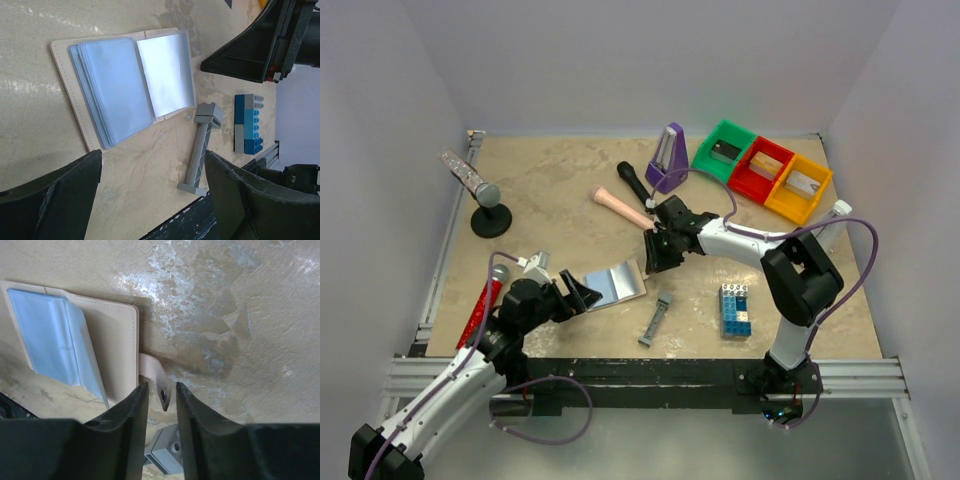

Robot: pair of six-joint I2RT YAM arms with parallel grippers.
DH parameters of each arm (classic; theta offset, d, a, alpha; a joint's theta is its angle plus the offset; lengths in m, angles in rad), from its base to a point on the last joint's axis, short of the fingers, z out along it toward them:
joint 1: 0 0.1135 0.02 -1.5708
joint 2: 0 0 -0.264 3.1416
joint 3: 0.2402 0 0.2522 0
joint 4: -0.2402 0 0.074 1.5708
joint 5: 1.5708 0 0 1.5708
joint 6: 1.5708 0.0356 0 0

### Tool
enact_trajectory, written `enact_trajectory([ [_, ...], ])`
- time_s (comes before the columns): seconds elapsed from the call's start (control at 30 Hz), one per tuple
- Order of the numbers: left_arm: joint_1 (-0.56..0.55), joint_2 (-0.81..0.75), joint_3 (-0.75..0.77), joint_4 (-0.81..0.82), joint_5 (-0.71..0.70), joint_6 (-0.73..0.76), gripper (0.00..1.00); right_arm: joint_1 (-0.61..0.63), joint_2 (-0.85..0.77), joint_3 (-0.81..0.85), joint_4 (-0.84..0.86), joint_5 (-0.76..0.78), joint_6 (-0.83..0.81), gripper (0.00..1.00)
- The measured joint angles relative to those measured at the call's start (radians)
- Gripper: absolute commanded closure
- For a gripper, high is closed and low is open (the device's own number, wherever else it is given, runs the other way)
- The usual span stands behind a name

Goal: Take the credit cards out of the card holder
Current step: Remove the credit card from the card holder.

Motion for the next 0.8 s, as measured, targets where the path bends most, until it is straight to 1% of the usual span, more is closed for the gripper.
enact_trajectory([
  [0.2, 0.0, 0.001, -0.001, 0.009, 0.0, 0.0, 0.14, 0.0, 0.001, 0.002, 0.001, -0.011, 0.001, 1.0],
  [0.37, 0.0, 0.001, -0.001, 0.009, 0.0, 0.0, 0.17, 0.0, -0.001, -0.005, 0.012, -0.024, 0.011, 1.0],
  [0.47, 0.0, 0.016, 0.0, 0.01, -0.002, 0.001, 0.19, 0.0, -0.026, -0.065, 0.058, -0.027, 0.043, 1.0],
  [0.6, 0.0, 0.088, 0.003, 0.012, -0.005, 0.005, 0.2, 0.001, -0.1, -0.195, 0.1, -0.051, 0.112, 1.0],
  [0.8, 0.0, 0.183, 0.019, 0.051, -0.006, 0.014, 0.21, 0.012, -0.148, -0.261, 0.134, -0.068, 0.163, 1.0],
])
